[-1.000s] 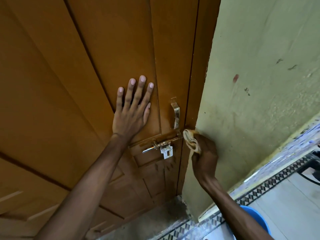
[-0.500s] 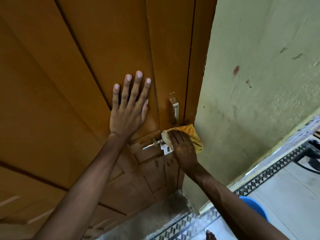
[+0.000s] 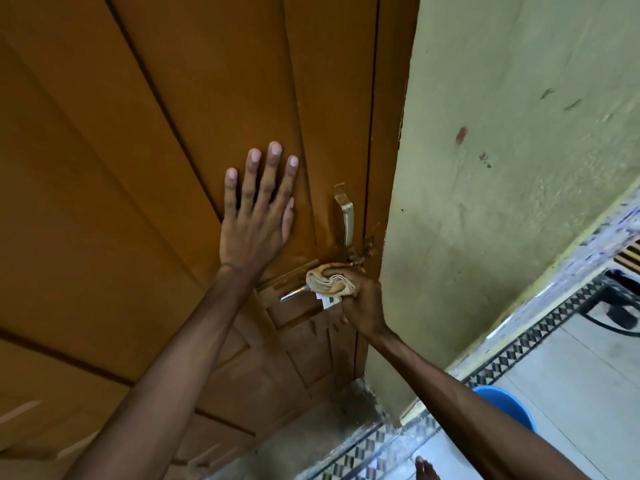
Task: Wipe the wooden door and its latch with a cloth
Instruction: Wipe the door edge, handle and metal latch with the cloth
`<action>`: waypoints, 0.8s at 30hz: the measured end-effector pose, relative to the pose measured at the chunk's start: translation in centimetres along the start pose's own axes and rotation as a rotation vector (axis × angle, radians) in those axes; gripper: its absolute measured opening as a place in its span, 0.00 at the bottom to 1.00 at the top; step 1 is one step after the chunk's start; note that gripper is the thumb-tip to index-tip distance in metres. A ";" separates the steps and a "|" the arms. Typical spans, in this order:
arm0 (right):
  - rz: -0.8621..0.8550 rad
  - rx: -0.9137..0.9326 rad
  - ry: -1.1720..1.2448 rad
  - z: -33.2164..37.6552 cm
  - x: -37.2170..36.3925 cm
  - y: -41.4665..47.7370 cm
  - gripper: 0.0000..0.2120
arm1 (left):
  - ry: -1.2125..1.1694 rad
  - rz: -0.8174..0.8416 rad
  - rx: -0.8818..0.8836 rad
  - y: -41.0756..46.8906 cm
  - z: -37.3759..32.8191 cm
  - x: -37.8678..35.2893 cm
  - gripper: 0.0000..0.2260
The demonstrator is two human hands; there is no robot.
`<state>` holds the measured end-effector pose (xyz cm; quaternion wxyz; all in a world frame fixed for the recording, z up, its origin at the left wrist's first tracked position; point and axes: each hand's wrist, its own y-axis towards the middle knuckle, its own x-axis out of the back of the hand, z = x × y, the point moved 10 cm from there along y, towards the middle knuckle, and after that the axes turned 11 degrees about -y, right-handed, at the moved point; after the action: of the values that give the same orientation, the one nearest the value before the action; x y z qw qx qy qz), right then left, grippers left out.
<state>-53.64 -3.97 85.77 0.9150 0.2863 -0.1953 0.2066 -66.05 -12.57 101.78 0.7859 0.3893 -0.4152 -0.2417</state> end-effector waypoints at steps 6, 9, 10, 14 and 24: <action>-0.004 0.117 -0.559 0.6 -0.6 0.7 0.24 | -0.007 -0.012 -0.002 0.0 0.1 0.0 0.26; -0.019 0.066 -0.612 -0.3 -2.7 -0.5 0.20 | -0.019 0.000 -0.003 -0.1 0.0 -0.1 0.26; -0.029 0.031 -0.524 -0.5 -2.8 -0.7 0.19 | -0.017 0.000 0.000 0.0 0.1 -0.1 0.26; 0.005 0.041 -0.081 1.2 -2.3 -0.7 0.17 | -0.036 -0.001 -0.004 0.0 0.1 0.1 0.26; -0.112 -0.128 -0.295 0.3 -2.6 -1.4 0.20 | -0.027 0.005 -0.006 -0.2 0.0 -0.2 0.26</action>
<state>-55.16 -5.88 84.13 0.9029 0.2652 -0.3239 0.0980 -66.14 -12.51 101.52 0.7821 0.3825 -0.4260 -0.2461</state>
